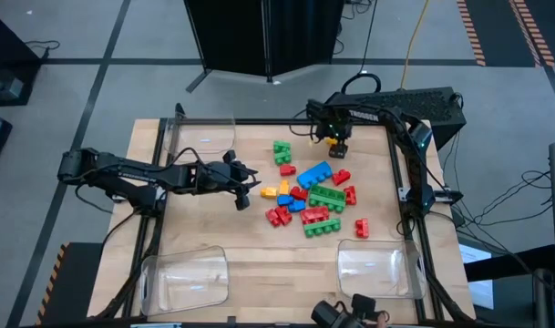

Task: Sort blocks by size
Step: Put the one-stud yellow game piece into the top transparent bin

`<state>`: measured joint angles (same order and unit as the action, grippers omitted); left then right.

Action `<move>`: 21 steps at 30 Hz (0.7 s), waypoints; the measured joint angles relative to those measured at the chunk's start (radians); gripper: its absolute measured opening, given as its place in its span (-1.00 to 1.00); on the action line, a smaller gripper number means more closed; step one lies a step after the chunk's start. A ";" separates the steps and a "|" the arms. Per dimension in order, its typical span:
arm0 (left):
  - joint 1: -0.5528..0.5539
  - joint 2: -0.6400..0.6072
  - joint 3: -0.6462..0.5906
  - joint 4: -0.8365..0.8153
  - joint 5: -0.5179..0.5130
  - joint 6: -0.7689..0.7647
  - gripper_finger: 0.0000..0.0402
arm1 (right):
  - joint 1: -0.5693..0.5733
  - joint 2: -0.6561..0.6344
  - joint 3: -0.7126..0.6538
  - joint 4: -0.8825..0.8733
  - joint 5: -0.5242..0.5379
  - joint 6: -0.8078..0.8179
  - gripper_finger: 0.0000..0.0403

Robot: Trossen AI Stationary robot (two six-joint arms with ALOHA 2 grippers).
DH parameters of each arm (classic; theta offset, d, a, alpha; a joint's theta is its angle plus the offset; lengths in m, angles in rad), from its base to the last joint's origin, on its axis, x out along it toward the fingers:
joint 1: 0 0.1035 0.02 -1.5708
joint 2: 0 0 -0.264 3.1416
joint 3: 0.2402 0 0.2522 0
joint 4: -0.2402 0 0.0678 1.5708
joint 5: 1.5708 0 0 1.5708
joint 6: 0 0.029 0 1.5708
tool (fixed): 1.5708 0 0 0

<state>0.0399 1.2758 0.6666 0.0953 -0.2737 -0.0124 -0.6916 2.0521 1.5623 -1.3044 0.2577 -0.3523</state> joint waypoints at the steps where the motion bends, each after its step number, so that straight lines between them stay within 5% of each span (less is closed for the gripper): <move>1: 0.000 0.000 0.000 0.000 0.000 0.000 -0.21 | 0.004 0.000 0.000 -0.015 -0.002 0.001 0.40; 9: -0.001 0.000 0.000 0.000 0.000 -0.006 -0.21 | 0.026 0.000 0.000 -0.071 -0.241 0.016 0.40; 21: -0.001 0.000 -0.001 -0.036 0.000 -0.006 -0.21 | 0.004 -0.001 -0.125 0.174 -0.256 -0.059 0.40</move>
<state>0.0387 1.2758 0.6659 0.0589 -0.2737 -0.0189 -0.6872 2.0510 1.4374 -1.1304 0.0017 -0.4117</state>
